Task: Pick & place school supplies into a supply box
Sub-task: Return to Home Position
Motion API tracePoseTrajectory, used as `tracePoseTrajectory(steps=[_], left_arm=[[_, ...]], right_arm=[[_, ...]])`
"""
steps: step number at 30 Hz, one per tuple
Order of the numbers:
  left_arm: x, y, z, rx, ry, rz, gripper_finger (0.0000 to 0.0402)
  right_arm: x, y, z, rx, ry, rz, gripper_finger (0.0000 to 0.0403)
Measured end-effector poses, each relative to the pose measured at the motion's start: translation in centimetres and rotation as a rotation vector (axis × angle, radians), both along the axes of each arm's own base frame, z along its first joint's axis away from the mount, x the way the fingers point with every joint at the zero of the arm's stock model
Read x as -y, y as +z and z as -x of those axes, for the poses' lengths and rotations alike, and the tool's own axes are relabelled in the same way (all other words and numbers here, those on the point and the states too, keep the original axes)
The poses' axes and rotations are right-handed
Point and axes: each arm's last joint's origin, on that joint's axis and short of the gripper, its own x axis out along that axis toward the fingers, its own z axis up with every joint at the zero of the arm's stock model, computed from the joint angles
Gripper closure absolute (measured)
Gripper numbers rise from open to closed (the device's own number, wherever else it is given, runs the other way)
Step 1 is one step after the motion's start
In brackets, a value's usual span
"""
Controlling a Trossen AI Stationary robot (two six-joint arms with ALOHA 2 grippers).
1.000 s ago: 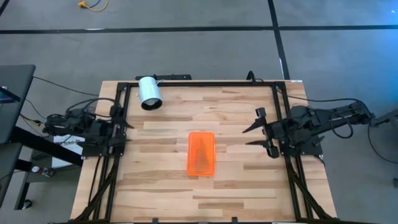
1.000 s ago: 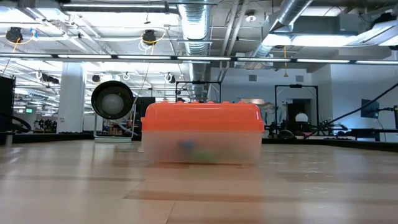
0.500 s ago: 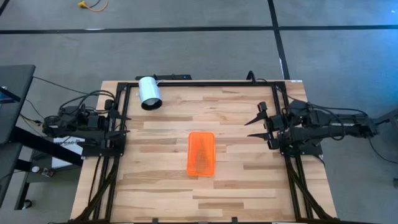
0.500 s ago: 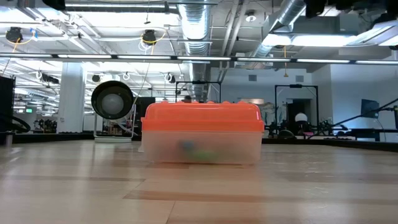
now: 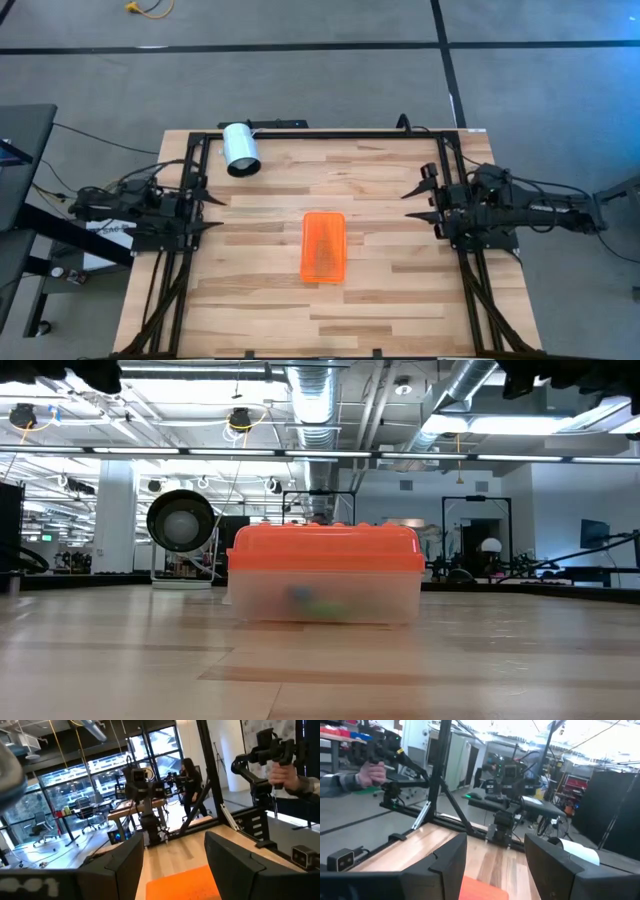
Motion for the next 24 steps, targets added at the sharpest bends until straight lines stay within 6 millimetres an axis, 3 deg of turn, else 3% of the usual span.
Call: tracePoseTrajectory(steps=[8,13,18,24], left_arm=[[-0.3,-3.5,-2.1,0.023,0.018,0.038,0.0200],[-1.3,-3.9,-2.2,-0.014,0.043,0.078,0.0200],[-2.0,-4.1,-2.2,-0.014,0.075,0.083,0.0200],[-2.9,-6.0,-2.7,-0.059,0.136,0.117,0.0200]], right_arm=[[0.0,-0.1,0.0,-0.003,-0.005,0.013,0.0210],[-0.1,-0.8,0.1,-0.081,0.026,0.010,0.0210],[-0.1,-3.8,-0.2,-0.085,0.046,0.004,0.0210],[0.6,-7.7,0.3,0.041,-0.017,-0.025,0.0210]])
